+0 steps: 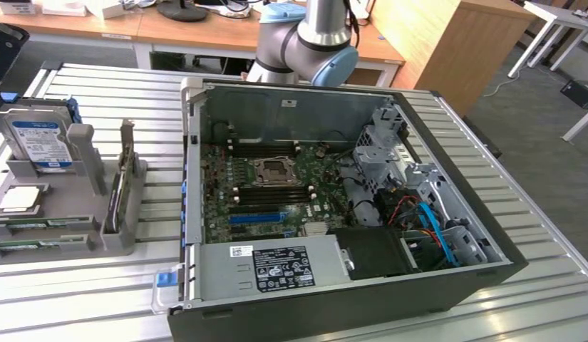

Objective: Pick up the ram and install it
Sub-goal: 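Pick up the ram and move it above insertion slot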

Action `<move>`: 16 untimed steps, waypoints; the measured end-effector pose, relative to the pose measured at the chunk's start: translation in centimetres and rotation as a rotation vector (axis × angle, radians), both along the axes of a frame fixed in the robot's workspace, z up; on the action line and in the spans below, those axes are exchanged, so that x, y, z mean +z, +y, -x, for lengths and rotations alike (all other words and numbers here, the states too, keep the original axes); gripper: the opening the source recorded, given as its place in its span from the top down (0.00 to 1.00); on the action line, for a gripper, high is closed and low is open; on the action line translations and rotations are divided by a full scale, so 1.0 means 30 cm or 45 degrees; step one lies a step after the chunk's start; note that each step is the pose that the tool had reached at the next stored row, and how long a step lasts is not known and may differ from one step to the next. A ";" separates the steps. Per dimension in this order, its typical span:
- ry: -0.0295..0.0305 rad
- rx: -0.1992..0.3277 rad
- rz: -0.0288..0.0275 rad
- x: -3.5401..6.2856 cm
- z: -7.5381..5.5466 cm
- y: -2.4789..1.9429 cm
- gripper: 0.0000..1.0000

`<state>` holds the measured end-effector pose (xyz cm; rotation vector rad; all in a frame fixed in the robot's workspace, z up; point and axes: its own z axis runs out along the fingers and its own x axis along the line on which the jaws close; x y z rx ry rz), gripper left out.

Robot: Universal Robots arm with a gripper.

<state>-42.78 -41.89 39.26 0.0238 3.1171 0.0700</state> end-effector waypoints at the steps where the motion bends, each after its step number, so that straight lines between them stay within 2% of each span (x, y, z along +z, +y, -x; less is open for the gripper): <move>1: 0.0000 0.020 0.0000 0.000 0.000 0.000 0.89; 16: 0.0001 0.367 0.0008 0.000 0.000 0.000 0.89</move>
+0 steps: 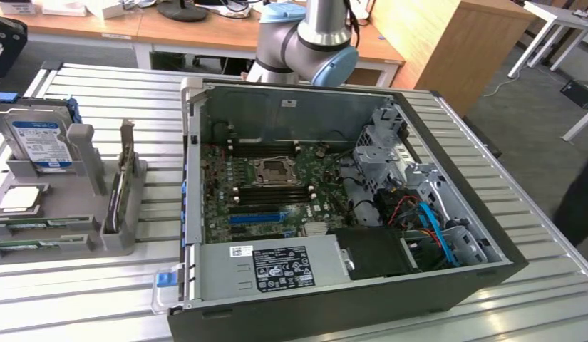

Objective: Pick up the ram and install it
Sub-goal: 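Pick up the ram and move it above insertion slot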

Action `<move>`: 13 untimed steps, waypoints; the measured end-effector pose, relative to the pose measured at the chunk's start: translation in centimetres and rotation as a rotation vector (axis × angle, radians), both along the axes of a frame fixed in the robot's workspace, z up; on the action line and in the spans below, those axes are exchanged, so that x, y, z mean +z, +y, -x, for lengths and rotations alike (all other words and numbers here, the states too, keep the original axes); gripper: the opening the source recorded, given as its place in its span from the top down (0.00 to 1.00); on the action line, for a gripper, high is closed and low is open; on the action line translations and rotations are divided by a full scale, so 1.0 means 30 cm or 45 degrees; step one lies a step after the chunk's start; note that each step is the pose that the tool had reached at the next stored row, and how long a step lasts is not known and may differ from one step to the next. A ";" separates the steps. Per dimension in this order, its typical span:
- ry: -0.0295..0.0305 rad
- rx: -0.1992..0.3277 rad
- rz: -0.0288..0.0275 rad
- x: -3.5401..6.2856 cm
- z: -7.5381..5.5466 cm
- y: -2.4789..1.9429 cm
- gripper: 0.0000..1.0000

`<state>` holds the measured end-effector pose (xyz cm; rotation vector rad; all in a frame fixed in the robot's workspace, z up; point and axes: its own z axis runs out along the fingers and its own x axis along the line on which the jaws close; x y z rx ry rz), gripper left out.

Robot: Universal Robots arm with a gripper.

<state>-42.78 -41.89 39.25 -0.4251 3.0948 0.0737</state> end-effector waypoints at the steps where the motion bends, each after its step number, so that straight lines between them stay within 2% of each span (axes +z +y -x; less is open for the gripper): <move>1: -0.0002 0.023 0.0000 0.000 0.000 0.000 0.89; 13: -0.0001 0.301 0.0006 -0.001 0.000 0.000 0.89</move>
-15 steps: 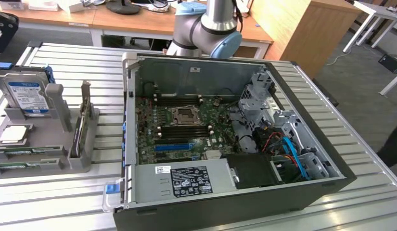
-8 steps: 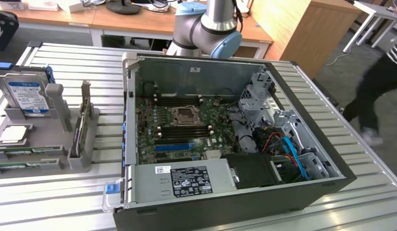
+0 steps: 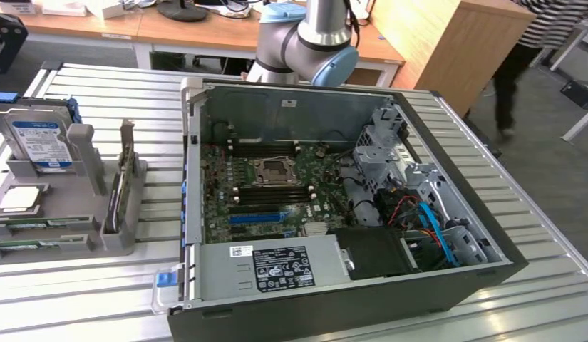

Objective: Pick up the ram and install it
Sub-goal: 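Pick up the ram and move it above insertion slot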

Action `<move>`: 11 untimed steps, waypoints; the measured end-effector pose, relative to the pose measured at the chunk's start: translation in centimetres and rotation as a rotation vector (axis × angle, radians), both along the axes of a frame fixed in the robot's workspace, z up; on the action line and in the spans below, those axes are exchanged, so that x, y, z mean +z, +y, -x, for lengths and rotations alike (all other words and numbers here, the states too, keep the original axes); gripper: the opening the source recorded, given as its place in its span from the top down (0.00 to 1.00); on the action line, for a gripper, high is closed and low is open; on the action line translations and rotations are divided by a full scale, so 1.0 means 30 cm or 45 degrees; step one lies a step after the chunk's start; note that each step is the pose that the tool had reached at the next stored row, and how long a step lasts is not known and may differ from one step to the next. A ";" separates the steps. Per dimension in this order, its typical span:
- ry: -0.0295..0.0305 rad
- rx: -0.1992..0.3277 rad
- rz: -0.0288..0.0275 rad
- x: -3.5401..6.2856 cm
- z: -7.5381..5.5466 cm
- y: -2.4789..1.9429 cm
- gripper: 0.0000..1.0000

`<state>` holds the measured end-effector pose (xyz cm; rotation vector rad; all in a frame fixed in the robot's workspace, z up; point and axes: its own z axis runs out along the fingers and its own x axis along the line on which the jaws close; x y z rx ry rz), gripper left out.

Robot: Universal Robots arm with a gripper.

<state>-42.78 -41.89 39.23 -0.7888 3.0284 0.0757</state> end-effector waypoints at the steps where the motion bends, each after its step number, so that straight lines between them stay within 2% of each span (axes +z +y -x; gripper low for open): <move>1: 0.0000 0.022 0.0000 0.000 0.000 0.000 0.89; 11: 0.0001 0.255 0.0005 0.000 0.000 0.000 0.89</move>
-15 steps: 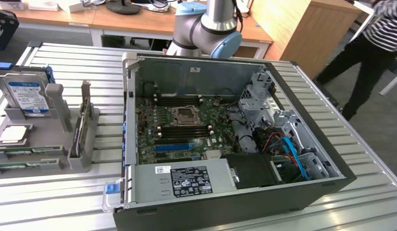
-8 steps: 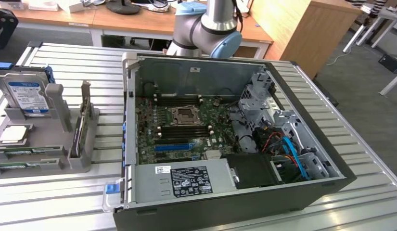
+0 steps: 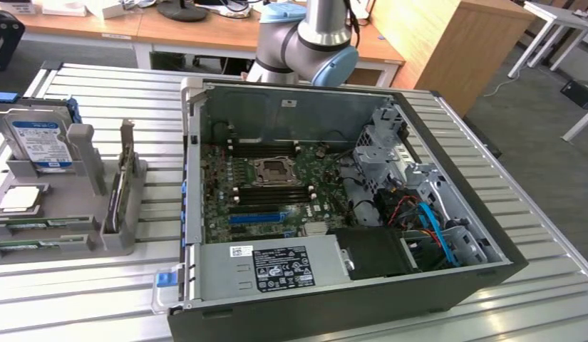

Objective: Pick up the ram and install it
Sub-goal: 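Pick up the ram and move it above insertion slot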

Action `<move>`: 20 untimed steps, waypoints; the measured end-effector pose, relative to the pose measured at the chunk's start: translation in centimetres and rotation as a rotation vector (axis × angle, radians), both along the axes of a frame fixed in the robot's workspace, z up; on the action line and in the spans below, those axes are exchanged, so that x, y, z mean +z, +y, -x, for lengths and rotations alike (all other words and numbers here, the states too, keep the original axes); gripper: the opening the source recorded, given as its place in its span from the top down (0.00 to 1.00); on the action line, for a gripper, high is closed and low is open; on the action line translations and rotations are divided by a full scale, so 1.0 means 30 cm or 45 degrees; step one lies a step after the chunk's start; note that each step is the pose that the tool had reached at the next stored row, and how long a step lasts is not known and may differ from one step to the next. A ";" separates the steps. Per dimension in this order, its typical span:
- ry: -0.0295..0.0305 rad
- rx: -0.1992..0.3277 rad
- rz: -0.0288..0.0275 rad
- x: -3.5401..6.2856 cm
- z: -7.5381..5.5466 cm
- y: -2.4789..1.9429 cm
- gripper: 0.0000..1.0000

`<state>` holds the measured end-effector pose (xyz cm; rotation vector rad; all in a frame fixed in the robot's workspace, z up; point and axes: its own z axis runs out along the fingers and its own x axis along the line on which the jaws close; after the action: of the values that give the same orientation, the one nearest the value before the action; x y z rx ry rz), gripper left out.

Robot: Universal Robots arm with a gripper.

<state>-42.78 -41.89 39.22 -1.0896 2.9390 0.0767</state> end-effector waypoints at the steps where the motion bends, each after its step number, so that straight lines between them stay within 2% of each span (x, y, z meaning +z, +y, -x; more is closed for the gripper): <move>1: 0.0000 0.023 0.0000 0.000 0.000 0.000 0.89; 20: -0.0001 0.463 0.0009 -0.001 0.000 0.000 0.89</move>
<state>-42.78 -41.89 39.20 -1.6077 2.7014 0.0763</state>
